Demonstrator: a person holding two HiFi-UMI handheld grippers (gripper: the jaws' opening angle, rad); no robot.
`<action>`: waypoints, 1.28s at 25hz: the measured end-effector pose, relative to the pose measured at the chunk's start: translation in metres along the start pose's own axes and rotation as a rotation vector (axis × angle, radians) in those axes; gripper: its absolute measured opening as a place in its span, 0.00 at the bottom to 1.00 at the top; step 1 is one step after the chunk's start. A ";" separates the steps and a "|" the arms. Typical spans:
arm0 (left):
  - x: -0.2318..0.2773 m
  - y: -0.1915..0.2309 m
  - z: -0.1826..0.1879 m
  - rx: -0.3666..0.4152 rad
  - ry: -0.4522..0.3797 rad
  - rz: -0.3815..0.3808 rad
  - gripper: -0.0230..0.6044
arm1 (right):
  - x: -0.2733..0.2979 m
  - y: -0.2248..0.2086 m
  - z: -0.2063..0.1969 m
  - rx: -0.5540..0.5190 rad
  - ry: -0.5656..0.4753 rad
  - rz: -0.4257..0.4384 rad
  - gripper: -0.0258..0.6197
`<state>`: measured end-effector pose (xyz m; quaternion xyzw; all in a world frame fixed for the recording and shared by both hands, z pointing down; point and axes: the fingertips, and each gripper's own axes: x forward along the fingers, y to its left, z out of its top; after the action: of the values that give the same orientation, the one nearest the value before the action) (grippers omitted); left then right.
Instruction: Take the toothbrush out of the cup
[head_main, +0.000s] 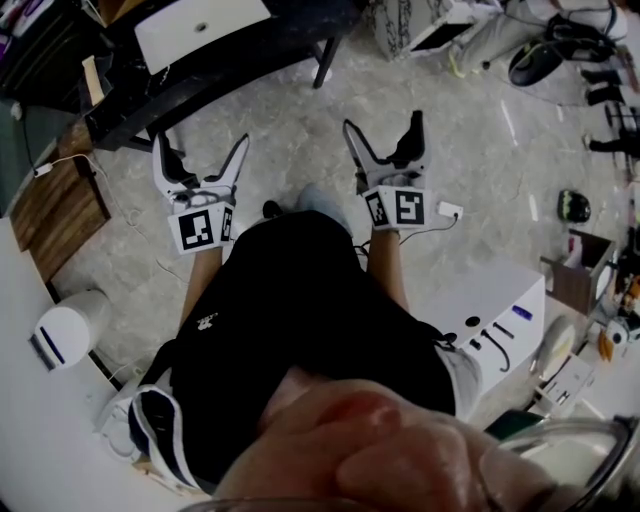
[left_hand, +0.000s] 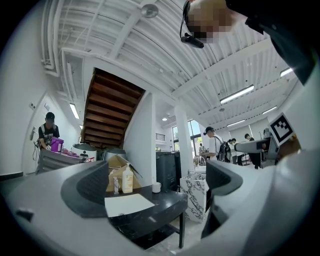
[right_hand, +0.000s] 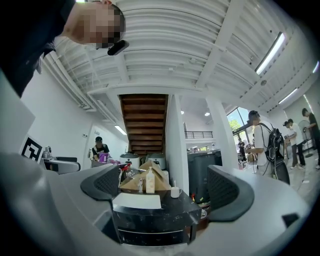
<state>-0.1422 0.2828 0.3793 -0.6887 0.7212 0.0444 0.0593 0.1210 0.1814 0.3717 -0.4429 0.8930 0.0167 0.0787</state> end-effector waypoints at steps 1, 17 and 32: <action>0.001 0.002 -0.001 0.001 0.001 0.000 0.97 | 0.001 0.001 -0.001 0.003 -0.001 0.000 0.86; 0.088 0.028 -0.026 0.005 0.010 0.023 0.97 | 0.097 -0.038 -0.020 0.032 -0.028 0.021 0.86; 0.306 0.029 -0.050 0.006 0.037 0.078 0.96 | 0.294 -0.152 -0.041 0.049 0.000 0.107 0.86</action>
<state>-0.1856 -0.0252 0.3839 -0.6606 0.7487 0.0318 0.0463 0.0611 -0.1466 0.3728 -0.3926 0.9154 -0.0011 0.0885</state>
